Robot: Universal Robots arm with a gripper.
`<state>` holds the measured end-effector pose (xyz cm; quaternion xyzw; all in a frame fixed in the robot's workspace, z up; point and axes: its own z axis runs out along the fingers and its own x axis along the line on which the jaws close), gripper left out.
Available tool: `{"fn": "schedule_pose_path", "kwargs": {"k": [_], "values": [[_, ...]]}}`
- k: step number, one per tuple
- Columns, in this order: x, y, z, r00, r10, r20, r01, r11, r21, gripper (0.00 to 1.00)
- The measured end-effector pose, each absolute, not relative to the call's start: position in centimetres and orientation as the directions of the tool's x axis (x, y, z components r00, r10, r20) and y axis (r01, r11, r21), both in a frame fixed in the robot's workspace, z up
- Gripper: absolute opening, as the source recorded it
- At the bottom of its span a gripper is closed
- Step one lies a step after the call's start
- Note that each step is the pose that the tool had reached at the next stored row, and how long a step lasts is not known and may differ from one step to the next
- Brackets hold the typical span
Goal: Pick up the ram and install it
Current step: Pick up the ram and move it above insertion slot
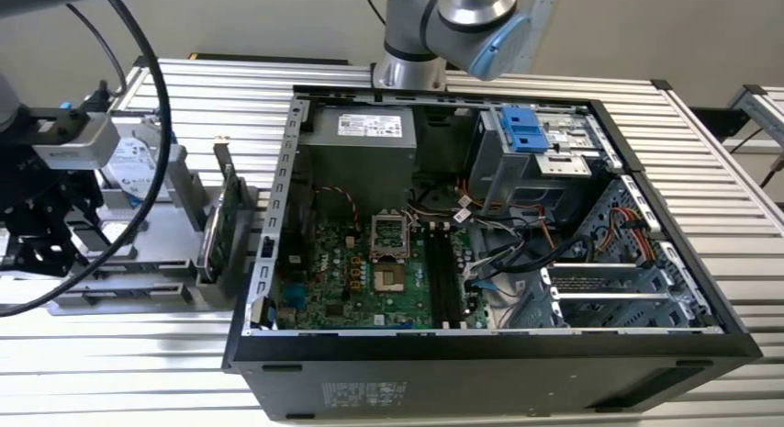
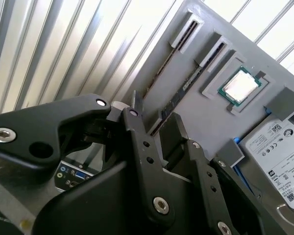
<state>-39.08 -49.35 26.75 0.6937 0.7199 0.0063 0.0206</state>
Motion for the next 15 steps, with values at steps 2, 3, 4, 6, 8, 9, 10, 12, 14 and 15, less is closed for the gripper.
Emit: {"fn": "schedule_pose_path", "kwargs": {"k": [2,3,4,6,8,9,10,12,14,15], "values": [[-39.08,-49.35,26.62,-0.037,0.999,-0.022,0.999,0.037,0.038,1.00],[-39.08,-49.35,26.54,-0.037,0.999,-0.022,0.999,0.037,0.038,1.00],[-39.08,-49.35,26.48,-0.037,0.999,-0.022,0.999,0.037,0.038,1.00],[-39.08,-49.35,26.36,-0.037,0.999,-0.023,0.999,0.037,0.038,1.00],[-39.08,-49.35,26.23,-0.037,0.999,-0.024,0.999,0.038,0.038,1.00],[-39.08,-49.35,26.19,-0.037,0.999,-0.024,0.999,0.037,0.038,1.00],[-39.08,-49.35,26.14,-0.037,0.999,-0.024,0.999,0.037,0.038,1.00],[-39.08,-49.35,26.06,-0.037,0.999,-0.024,0.999,0.037,0.038,1.00],[-39.08,-49.35,26.02,-0.037,0.999,-0.024,0.999,0.037,0.038,1.00],[-39.08,-49.35,26.01,-0.037,0.999,-0.024,0.999,0.037,0.038,1.00]]}}
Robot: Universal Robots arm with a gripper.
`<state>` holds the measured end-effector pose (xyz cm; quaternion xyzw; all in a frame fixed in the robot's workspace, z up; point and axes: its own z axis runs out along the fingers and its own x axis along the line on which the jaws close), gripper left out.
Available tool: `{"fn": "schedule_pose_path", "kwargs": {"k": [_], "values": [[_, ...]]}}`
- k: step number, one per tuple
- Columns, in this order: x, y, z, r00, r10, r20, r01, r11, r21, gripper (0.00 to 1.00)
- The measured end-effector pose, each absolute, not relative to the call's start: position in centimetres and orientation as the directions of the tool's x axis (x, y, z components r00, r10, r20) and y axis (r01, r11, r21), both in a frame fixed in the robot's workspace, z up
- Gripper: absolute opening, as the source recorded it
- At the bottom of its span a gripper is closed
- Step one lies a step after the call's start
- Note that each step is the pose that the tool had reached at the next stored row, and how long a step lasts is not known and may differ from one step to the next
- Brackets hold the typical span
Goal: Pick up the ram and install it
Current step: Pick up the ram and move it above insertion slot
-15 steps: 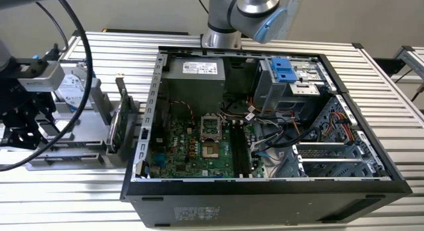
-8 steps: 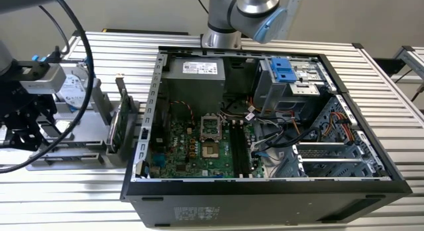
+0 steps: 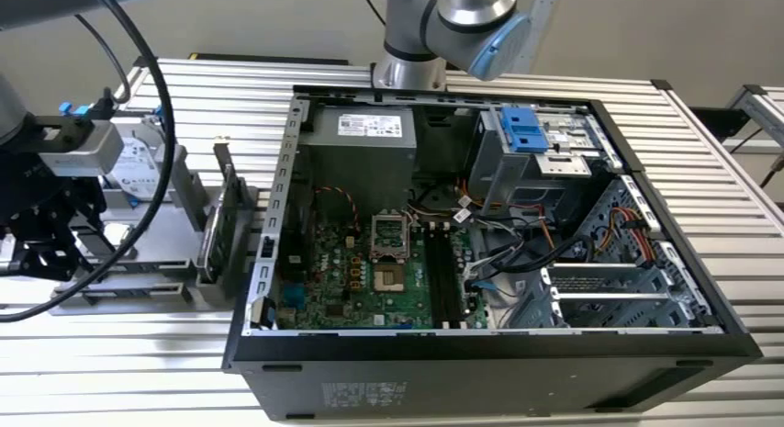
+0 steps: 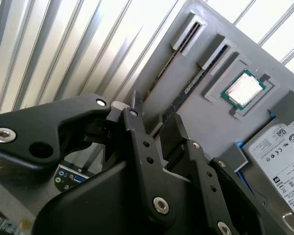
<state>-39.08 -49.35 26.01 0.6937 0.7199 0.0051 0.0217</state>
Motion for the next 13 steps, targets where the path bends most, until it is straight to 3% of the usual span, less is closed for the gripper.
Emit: {"fn": "schedule_pose_path", "kwargs": {"k": [13], "values": [[-39.08,-49.35,25.23,-0.037,0.999,-0.025,0.999,0.038,0.038,1.00]]}}
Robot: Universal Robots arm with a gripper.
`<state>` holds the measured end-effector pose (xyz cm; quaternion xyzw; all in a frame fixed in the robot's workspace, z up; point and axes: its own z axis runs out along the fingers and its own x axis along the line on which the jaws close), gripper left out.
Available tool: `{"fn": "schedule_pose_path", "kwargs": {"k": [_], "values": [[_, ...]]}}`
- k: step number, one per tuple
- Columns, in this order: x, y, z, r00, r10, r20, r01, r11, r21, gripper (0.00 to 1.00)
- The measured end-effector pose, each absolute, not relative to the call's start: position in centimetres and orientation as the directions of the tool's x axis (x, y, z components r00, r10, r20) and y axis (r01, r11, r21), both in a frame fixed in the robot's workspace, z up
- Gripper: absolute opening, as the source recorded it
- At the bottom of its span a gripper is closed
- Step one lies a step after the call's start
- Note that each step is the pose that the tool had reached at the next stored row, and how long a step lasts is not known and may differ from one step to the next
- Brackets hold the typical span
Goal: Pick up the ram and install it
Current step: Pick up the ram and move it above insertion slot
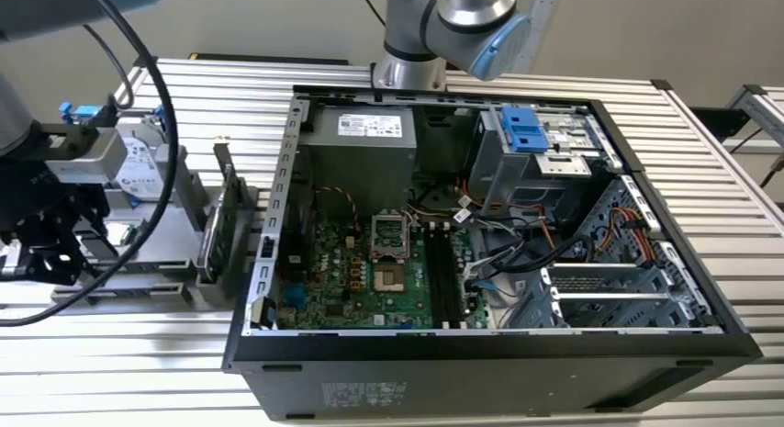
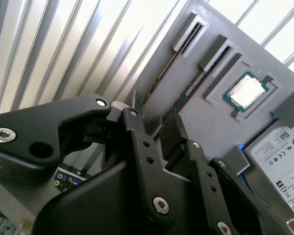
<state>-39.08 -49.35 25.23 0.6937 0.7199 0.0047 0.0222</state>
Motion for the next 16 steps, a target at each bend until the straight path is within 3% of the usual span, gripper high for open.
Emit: {"fn": "schedule_pose_path", "kwargs": {"k": [16], "values": [[-39.1,-49.2,23.9,-0.043,0.999,-0.025,0.998,0.044,0.038,1.00]]}}
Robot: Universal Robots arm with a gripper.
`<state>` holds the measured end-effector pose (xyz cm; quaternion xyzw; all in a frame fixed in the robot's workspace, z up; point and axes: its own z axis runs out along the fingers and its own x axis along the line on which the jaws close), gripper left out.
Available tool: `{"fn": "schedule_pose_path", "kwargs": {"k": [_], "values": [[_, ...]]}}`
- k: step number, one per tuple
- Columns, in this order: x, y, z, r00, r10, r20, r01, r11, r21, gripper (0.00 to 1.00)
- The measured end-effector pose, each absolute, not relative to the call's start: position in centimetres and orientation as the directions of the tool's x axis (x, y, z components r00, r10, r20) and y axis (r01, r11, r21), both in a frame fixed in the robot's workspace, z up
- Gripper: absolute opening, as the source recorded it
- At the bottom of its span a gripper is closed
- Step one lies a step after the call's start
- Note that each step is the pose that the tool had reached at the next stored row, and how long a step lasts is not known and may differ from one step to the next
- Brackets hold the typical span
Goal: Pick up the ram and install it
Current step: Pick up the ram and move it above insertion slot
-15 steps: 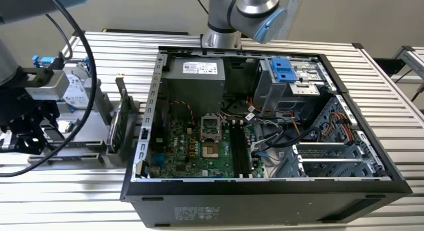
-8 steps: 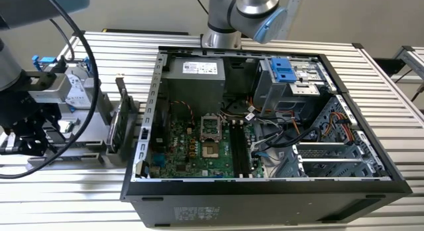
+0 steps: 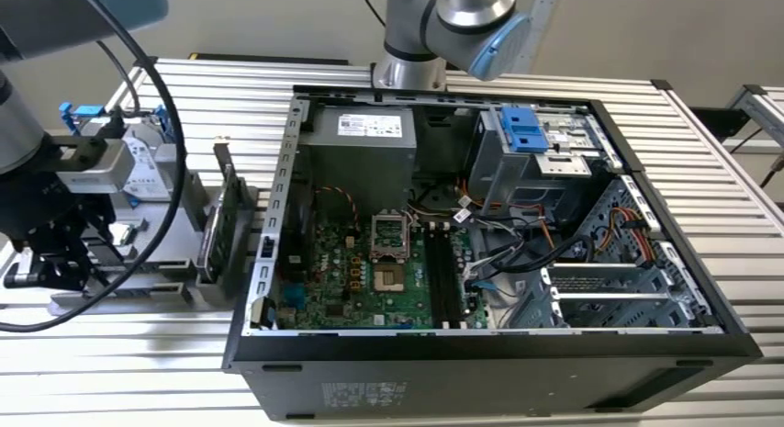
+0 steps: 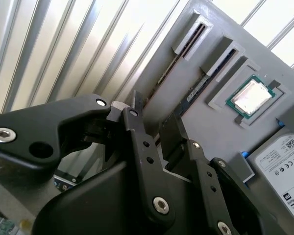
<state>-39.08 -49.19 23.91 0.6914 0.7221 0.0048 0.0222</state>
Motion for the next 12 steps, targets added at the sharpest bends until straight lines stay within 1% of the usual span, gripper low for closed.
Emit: {"fn": "schedule_pose_path", "kwargs": {"k": [12], "values": [[-39.08,-49.19,23.41,-0.043,0.999,-0.025,0.998,0.044,0.038,1.00]]}}
